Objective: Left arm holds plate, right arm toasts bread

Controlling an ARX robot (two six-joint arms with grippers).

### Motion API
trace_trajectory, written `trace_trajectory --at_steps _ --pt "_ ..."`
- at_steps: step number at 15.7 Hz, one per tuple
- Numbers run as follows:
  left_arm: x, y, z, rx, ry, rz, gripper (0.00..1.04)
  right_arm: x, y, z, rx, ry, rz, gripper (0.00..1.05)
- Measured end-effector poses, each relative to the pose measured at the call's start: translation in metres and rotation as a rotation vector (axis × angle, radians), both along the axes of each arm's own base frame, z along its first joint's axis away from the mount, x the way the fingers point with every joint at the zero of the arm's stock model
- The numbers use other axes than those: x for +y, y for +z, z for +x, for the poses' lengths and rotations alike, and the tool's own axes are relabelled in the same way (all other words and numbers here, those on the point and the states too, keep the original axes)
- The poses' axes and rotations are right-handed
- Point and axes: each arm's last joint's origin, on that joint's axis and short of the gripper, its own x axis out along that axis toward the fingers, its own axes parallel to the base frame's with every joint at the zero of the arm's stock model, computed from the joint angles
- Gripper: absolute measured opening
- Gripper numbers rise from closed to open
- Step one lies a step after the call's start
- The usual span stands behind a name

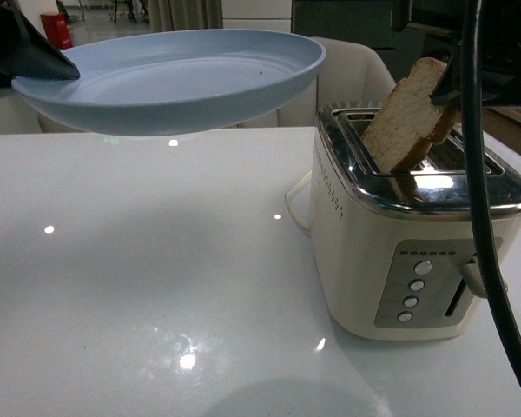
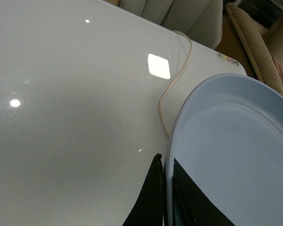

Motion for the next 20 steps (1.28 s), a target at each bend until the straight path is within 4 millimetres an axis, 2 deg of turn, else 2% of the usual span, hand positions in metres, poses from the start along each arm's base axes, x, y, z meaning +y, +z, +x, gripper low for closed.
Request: trace_trajectory --at_steps 1,2,3,5,6,7,12,16,18,20 --pt "0.000 0.000 0.000 0.000 0.000 0.000 0.03 0.000 0.000 0.000 0.001 0.000 0.000 0.26" --pt "0.000 0.000 0.000 0.000 0.000 0.000 0.03 0.000 0.000 0.000 -0.001 0.000 0.000 0.48" --pt "0.000 0.000 0.000 0.000 0.000 0.000 0.03 0.000 0.000 0.000 -0.005 0.001 0.002 0.81" --pt "0.000 0.000 0.000 0.000 0.000 0.000 0.03 0.000 0.001 0.000 -0.007 0.003 0.005 0.97" --pt "0.000 0.000 0.000 0.000 0.000 0.000 0.03 0.000 0.001 0.001 -0.011 0.003 0.006 1.00" --pt "0.000 0.000 0.000 0.000 0.000 0.000 0.03 0.000 0.001 0.001 -0.015 0.003 0.007 0.97" --pt "0.000 0.000 0.000 0.000 0.000 0.000 0.03 0.001 0.003 0.002 -0.032 0.001 0.007 0.98" --pt "0.000 0.000 0.000 0.000 0.000 0.000 0.03 -0.005 0.008 -0.004 -0.167 -0.035 -0.094 0.98" --pt "0.000 0.000 0.000 0.000 0.000 0.000 0.03 -0.021 0.012 -0.013 -0.283 -0.093 -0.195 0.98" --pt "0.000 0.000 0.000 0.000 0.000 0.000 0.03 -0.047 0.010 -0.028 -0.331 -0.144 -0.264 0.98"
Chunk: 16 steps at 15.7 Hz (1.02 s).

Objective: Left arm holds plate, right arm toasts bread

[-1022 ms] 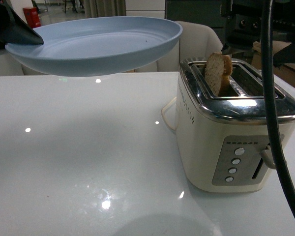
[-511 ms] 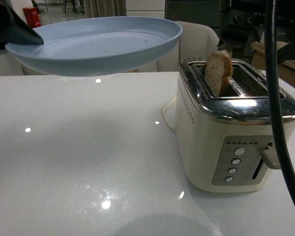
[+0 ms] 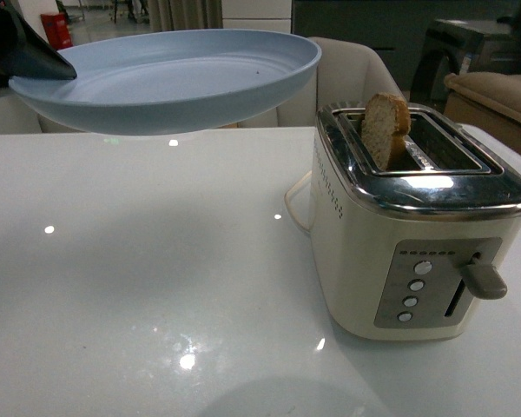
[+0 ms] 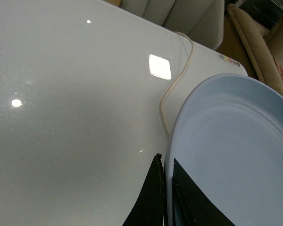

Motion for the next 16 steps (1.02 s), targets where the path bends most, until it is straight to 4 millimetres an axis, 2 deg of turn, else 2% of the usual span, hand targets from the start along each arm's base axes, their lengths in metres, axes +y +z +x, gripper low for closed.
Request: trace_trajectory --at_steps 2,6,7,9,11,14,15,16 --pt "0.000 0.000 0.000 0.000 0.000 0.000 0.03 -0.020 -0.003 -0.010 -0.002 -0.037 -0.016 0.98" --pt "0.000 0.000 0.000 0.000 0.000 0.000 0.03 -0.027 0.000 -0.017 -0.015 -0.019 0.000 0.98" --pt "0.000 0.000 0.000 0.000 0.000 0.000 0.03 -0.029 0.001 -0.020 -0.138 0.021 0.027 0.92" --pt "0.000 0.000 0.000 0.000 0.000 0.000 0.03 -0.034 -0.018 -0.062 -0.307 0.089 0.053 0.67" --pt "0.000 0.000 0.000 0.000 0.000 0.000 0.03 -0.050 -0.034 -0.099 -0.312 0.080 0.052 0.43" --pt "0.000 0.000 0.000 0.000 -0.001 0.000 0.03 -0.051 -0.071 -0.150 -0.262 0.077 0.054 0.09" --pt "0.000 0.000 0.000 0.000 0.000 0.000 0.03 -0.051 -0.080 -0.166 -0.260 0.077 0.057 0.02" --pt "0.000 0.000 0.000 0.000 0.000 0.000 0.03 -0.051 -0.086 -0.177 -0.258 0.077 0.058 0.02"
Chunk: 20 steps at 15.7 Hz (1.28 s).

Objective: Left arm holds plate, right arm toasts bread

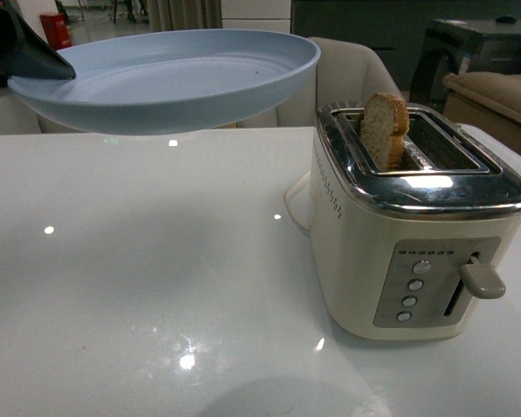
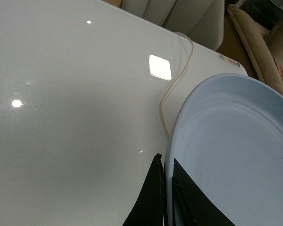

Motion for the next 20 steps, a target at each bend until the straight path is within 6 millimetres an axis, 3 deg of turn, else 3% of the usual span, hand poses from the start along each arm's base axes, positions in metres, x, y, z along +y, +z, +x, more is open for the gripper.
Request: trace_trajectory --at_steps 3,7,13,16,20 --pt "0.000 0.000 0.000 0.000 -0.001 0.000 0.03 0.000 -0.003 -0.028 -0.069 0.000 0.000 0.02" --pt "0.000 0.000 0.000 0.000 -0.001 0.000 0.03 0.000 -0.016 -0.028 -0.061 0.000 0.001 0.02" --pt "0.000 0.000 0.000 0.000 -0.001 0.000 0.03 0.000 -0.015 -0.028 -0.069 0.001 0.003 0.02" --pt "0.000 0.000 0.000 0.000 -0.001 0.000 0.03 0.000 -0.015 -0.028 -0.068 0.001 0.003 0.37" --pt "0.000 0.000 0.000 0.000 -0.001 0.000 0.03 0.000 -0.015 -0.028 -0.068 0.001 0.003 0.74"
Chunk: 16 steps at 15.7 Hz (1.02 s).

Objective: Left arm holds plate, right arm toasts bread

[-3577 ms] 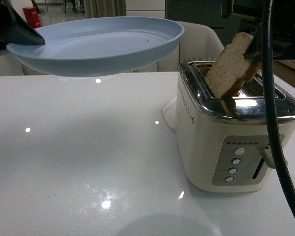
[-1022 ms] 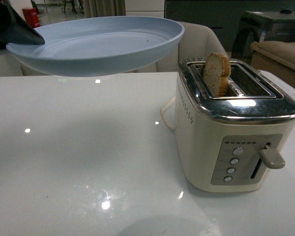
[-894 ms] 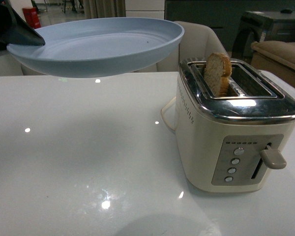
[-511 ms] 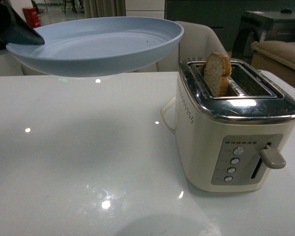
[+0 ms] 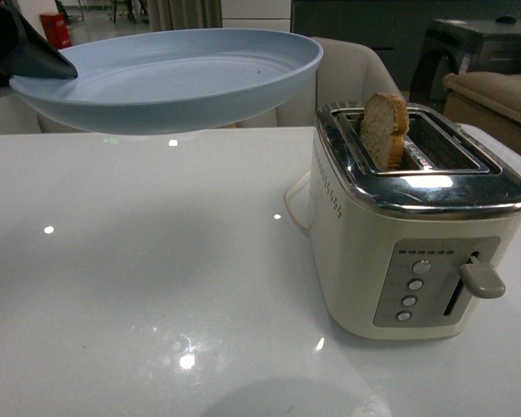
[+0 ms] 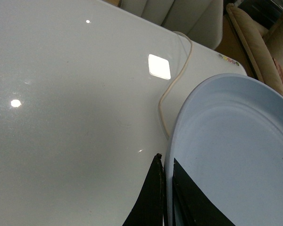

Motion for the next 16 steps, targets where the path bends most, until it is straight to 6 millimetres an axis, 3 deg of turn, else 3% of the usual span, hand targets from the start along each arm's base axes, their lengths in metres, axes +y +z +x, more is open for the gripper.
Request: trace_trajectory --at_steps 2,16 --pt "0.0000 0.0000 0.0000 0.000 0.000 0.000 0.03 0.0000 0.0000 0.0000 0.000 0.000 0.000 0.98" --pt "-0.0006 0.0006 0.0004 -0.019 0.009 0.016 0.03 0.0000 0.0000 0.0000 0.000 0.000 0.000 0.98"
